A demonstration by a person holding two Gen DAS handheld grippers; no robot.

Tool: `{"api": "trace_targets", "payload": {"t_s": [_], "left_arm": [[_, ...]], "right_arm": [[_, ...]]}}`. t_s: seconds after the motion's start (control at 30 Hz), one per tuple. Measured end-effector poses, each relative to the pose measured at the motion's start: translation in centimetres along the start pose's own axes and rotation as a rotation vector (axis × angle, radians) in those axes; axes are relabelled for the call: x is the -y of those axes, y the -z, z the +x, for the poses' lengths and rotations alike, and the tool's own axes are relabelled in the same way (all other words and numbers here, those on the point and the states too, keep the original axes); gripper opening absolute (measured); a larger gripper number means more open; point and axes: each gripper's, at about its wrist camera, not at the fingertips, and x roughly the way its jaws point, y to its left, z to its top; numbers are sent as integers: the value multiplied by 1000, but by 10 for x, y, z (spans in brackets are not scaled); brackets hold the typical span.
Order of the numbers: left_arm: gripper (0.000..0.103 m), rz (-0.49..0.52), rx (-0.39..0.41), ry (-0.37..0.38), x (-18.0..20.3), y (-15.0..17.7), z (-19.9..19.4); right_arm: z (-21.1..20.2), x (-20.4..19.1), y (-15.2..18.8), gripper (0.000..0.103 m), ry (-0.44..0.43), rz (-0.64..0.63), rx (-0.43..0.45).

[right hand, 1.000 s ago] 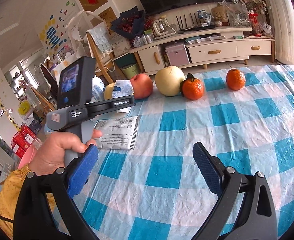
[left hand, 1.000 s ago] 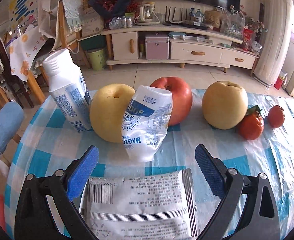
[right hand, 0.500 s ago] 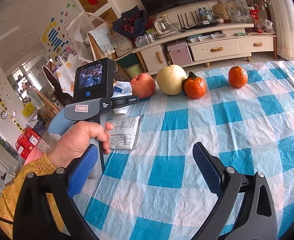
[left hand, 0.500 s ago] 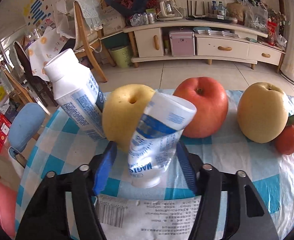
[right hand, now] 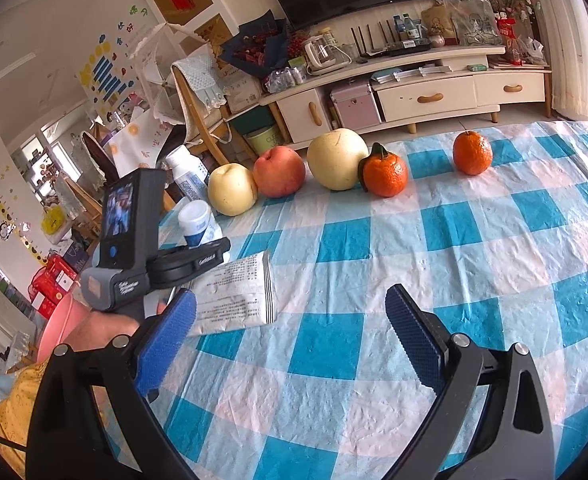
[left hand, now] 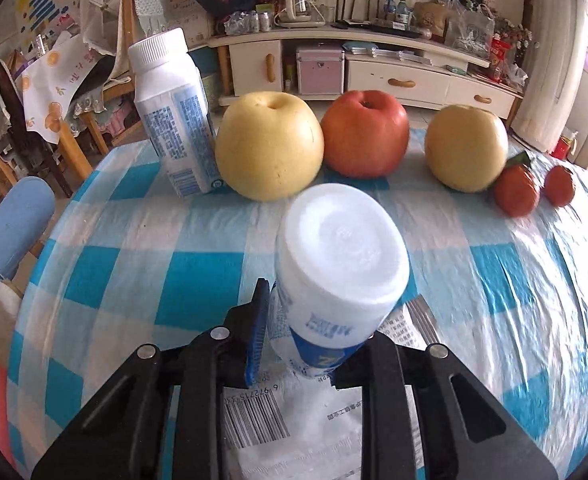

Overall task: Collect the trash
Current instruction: 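Lift bottle with left gripper while right gripper moves to second white packet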

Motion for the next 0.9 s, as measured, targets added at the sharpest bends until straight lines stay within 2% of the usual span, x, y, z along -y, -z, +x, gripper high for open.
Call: {"api": "trace_targets", "payload": {"t_s": [0.23, 0.37, 0.57, 0.67, 0.83, 0.9], "left_arm": [[26, 55, -21, 102, 9, 51, -41], [26, 32, -20, 160, 8, 69, -58], [26, -19, 29, 175, -11, 84, -89], [26, -40, 49, 151, -26, 92, -103], [26, -73, 81, 110, -55, 107, -122], [26, -93, 94, 97, -68, 113, -129]], "right_arm": [[6, 3, 1, 96, -6, 4, -23], [12, -3, 6, 96, -53, -7, -78], [28, -16, 25, 96, -147, 11, -214], [34, -23, 34, 96, -183, 21, -267], [41, -41, 51, 96, -210, 17, -341], [42, -51, 56, 96, -192, -16, -349]]}}
